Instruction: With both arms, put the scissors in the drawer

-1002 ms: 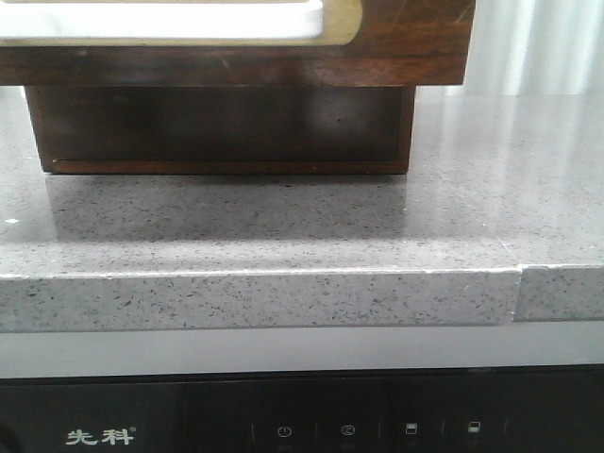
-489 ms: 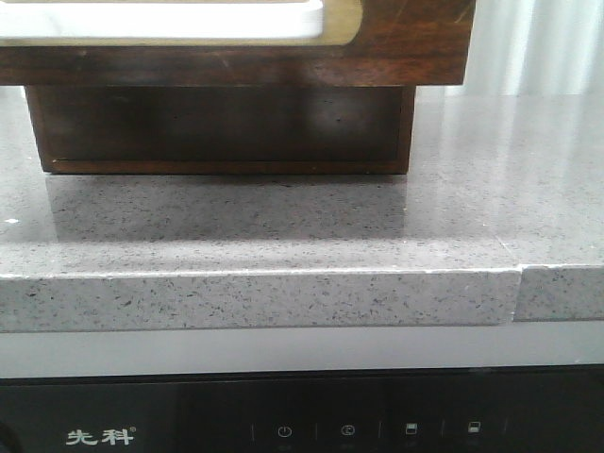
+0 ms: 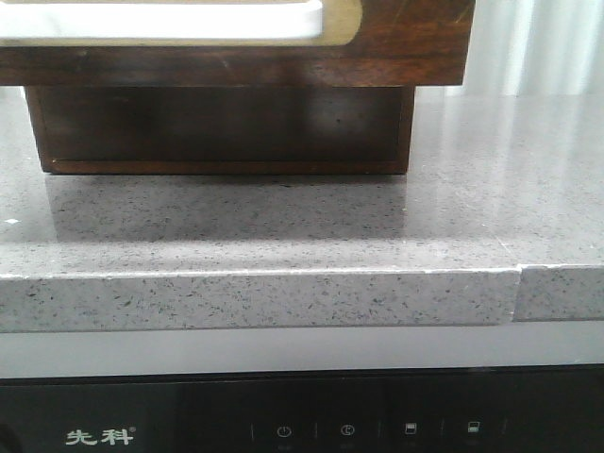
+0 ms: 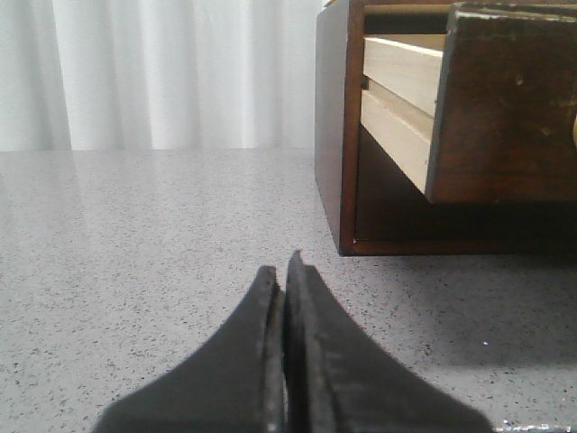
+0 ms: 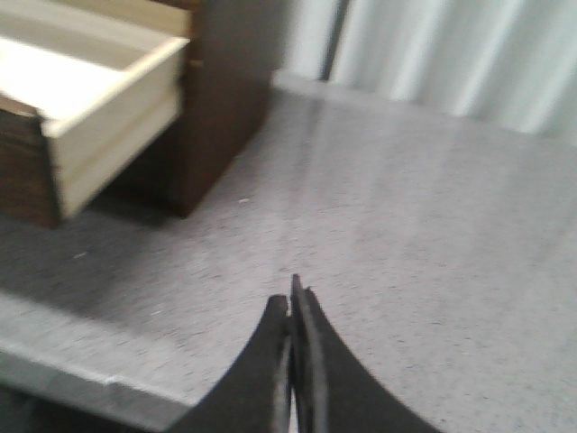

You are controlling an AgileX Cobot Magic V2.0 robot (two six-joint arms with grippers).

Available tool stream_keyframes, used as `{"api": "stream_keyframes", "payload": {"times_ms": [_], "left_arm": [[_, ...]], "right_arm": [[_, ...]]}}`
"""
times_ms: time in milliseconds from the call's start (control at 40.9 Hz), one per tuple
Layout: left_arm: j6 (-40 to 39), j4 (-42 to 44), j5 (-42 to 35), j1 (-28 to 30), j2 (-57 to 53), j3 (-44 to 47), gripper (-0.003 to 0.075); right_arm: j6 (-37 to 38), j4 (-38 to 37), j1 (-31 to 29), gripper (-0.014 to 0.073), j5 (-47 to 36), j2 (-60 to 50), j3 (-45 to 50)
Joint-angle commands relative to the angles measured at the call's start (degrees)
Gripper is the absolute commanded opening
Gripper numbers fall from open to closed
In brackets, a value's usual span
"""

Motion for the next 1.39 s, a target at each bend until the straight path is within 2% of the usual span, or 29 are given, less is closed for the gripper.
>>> {"api": "stream_keyframes", "payload": {"times_ms": [0, 171, 367, 416, 587, 856, 1076, 1369], "left_arm": [[-0.54, -0.03, -5.03, 0.03, -1.07, 1.41, -0.0020], [-0.54, -0.03, -5.03, 0.03, -1.07, 1.41, -0.0020], [-0.54, -0.03, -5.03, 0.03, -1.07, 1.41, -0.0020], [-0.54, -0.03, -5.03, 0.03, -1.07, 1.41, -0.0020], [-0.54, -0.03, -5.03, 0.03, -1.07, 1.41, -0.0020], [-0.54, -0.03, -5.03, 0.03, -1.07, 1.41, -0.0020], [-0.54, -0.03, -5.03, 0.03, -1.07, 1.41, -0.0020], [-0.54, -0.03, -5.03, 0.03, -1.07, 1.41, -0.0020]], "right_arm": [[-0.41, -0.66, -4.19, -0.0059, -13.81, -4.03, 7.72], [-0.41, -0.66, -7.45, -0.0059, -25.78, -12.23, 21.97], [-0.35, -0.10, -9.71, -0.0059, -33.46, -16.07, 31.98], [-0.35, -0.10, -10.10, -0.0059, -30.95, -16.07, 31.64], [-0.35, -0.10, -10.23, -0.0059, -30.95, -16.07, 31.73], [-0.35, -0.04, -10.23, -0.0059, -34.41, -16.07, 31.73], [0.15, 5.94, -10.23, -0.0059, -34.83, -16.07, 31.73], [0.69, 4.33, -10.23, -0.0059, -33.47, -16.07, 31.73]]}}
